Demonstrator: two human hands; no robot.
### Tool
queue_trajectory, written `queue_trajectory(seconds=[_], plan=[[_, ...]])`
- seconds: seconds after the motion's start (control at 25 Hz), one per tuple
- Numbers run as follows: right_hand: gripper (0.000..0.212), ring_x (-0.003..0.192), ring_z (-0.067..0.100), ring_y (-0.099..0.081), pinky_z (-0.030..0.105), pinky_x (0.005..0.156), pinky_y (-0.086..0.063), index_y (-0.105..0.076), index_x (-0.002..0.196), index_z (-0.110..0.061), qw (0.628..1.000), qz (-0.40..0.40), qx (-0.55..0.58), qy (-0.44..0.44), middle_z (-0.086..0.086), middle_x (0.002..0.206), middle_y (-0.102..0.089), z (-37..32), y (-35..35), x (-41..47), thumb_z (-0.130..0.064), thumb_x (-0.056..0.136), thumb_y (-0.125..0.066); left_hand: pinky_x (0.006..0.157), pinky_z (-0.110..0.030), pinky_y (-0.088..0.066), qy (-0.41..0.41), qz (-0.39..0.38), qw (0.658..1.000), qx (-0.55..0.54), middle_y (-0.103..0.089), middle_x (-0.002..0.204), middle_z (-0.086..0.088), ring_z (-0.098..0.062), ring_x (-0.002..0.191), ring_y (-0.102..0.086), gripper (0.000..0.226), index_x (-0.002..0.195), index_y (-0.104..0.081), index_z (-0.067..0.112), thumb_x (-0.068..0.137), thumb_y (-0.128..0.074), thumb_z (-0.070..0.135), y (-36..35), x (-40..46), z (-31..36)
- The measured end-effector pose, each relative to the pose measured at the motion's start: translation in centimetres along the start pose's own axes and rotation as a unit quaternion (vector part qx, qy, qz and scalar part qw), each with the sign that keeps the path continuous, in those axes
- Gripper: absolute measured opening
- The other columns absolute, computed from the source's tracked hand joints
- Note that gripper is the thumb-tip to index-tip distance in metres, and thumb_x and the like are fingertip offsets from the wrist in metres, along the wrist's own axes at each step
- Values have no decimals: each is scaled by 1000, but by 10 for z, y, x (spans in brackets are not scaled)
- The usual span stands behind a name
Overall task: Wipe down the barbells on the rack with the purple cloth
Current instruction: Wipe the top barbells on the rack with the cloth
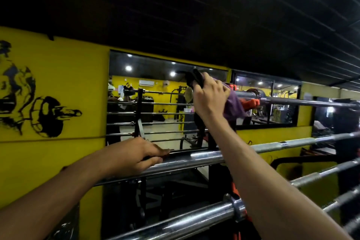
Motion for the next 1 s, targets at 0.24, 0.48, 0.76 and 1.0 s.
queue_trajectory(seconds=[0.24, 0.48, 0.76, 1.0], plan=[[32, 120, 26, -57, 47, 106, -42, -61, 122, -36, 942, 0, 335, 21, -2, 121, -67, -29, -1, -59, -32, 94, -47, 106, -5, -27, -4, 31, 1000, 2, -41, 146, 32, 11, 134, -37, 48, 147, -38, 50, 99, -41, 57, 1, -10, 4], [19, 73, -20, -55, 4, 72, -40, -55, 105, -22, 892, 192, 405, -65, -11, 92, -56, 15, 103, -54, -5, 103, -46, 110, -22, -39, -18, 26, 999, 0, -42, 148, 29, 9, 132, -42, 48, 148, -39, 44, 101, -44, 53, 7, -10, 9], [27, 104, 23, -64, 41, 92, -45, -54, 121, -28, 998, 49, -13, -22, 1, 108, -69, 29, 76, 61, -39, 98, -45, 109, -16, -32, -20, 27, 999, 2, -43, 148, 26, 9, 133, -40, 48, 148, -42, 39, 101, -47, 49, 8, -9, 12], [35, 87, 29, -58, 43, 85, -45, -65, 106, -19, 967, -184, -150, -90, 13, 115, -66, 33, 14, 61, -43, 92, -46, 109, -16, -28, -13, 31, 999, 1, -43, 147, 28, 8, 133, -40, 48, 147, -41, 42, 100, -48, 50, 5, -8, 8]])
Point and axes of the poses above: each hand's wrist, its own x-axis towards the middle knuckle, its own y-axis out of the back of the hand, z = x × y, the point moved 6 cm from there along x, towards the middle knuckle
